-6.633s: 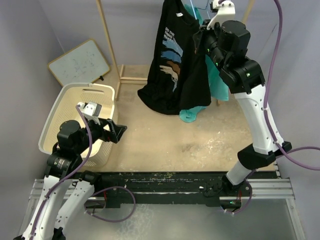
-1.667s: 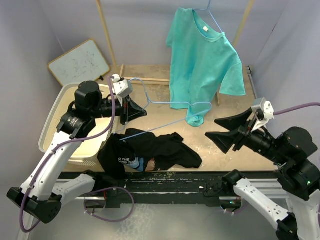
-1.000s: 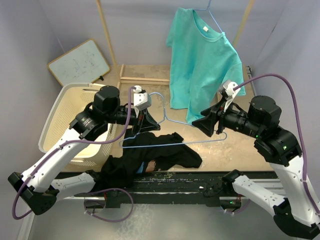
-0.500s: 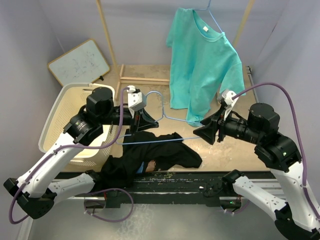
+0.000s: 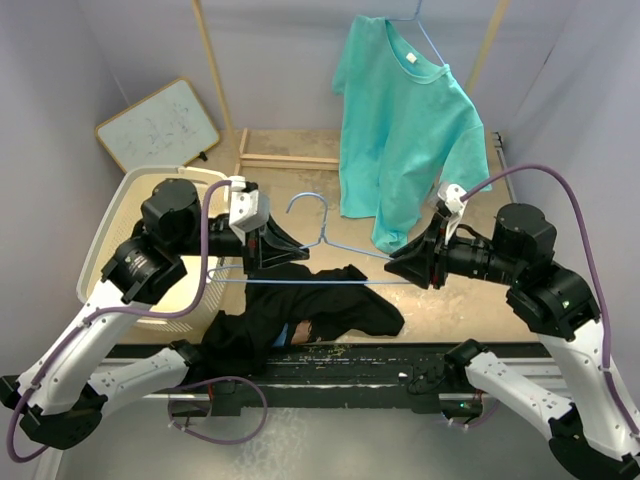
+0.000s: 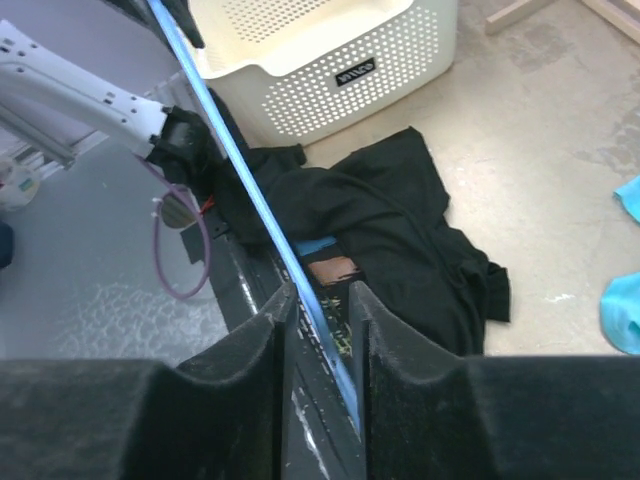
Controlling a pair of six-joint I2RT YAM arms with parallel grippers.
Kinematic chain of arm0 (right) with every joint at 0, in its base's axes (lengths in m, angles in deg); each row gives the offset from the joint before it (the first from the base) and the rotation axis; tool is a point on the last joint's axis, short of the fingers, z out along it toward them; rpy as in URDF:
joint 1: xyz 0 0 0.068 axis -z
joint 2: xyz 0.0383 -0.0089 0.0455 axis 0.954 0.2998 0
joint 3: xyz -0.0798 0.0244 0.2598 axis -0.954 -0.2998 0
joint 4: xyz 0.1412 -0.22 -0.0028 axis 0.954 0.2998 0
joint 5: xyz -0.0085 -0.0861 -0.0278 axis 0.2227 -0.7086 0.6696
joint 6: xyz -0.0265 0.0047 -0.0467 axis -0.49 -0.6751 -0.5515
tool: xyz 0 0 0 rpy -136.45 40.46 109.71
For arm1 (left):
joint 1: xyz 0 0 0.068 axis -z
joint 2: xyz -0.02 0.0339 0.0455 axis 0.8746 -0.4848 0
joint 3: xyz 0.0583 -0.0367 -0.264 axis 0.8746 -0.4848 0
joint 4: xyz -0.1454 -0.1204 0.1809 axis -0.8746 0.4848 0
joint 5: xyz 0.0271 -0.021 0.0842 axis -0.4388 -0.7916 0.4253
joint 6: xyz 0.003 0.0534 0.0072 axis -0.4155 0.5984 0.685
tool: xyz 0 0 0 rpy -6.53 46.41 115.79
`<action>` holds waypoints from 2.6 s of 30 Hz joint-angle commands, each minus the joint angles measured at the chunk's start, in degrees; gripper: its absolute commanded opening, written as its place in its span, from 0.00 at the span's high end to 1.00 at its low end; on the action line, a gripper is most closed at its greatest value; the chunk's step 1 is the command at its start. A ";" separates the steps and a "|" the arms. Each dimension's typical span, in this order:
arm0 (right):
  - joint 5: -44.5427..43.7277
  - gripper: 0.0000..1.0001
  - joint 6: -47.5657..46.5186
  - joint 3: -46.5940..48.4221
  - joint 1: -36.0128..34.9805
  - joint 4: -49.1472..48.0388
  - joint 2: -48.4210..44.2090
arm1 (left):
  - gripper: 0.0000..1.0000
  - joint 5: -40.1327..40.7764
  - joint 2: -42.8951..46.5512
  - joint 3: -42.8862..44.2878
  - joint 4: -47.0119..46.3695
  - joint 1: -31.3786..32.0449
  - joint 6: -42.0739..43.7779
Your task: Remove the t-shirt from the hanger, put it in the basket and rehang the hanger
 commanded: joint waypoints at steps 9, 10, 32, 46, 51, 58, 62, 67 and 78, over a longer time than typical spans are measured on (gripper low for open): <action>8.05 1.00 0.19 0.62 0.09 -3.70 0.00 | 1.00 5.00 1.06 1.12 -3.98 0.06 -1.70; 6.69 1.00 0.94 0.89 0.09 -3.36 0.19 | 0.99 7.99 1.47 0.79 -3.82 0.02 -1.83; -22.03 1.00 9.27 25.26 0.09 -15.75 25.14 | 0.06 52.59 30.62 -17.03 1.73 0.03 -10.10; -34.52 1.00 9.02 53.46 0.01 -27.47 50.65 | 0.12 58.71 44.33 -23.25 8.19 0.10 -14.55; -37.72 1.00 8.79 54.99 0.01 -30.66 53.07 | 0.12 56.72 43.55 -23.47 7.58 0.03 -14.54; -39.08 1.00 8.41 54.52 0.01 -35.78 54.92 | 0.13 53.03 39.78 -23.15 7.66 0.00 -14.19; -38.04 1.00 8.69 62.29 0.01 -31.59 59.81 | 0.14 52.47 38.94 -23.16 7.63 0.00 -14.18; -37.90 1.00 9.71 65.81 0.02 -31.01 63.84 | 0.15 52.33 38.89 -23.16 7.88 0.00 -14.27; -35.47 0.96 11.83 62.16 -0.40 -31.74 63.91 | 0.15 51.58 37.62 -23.17 7.95 0.00 -14.05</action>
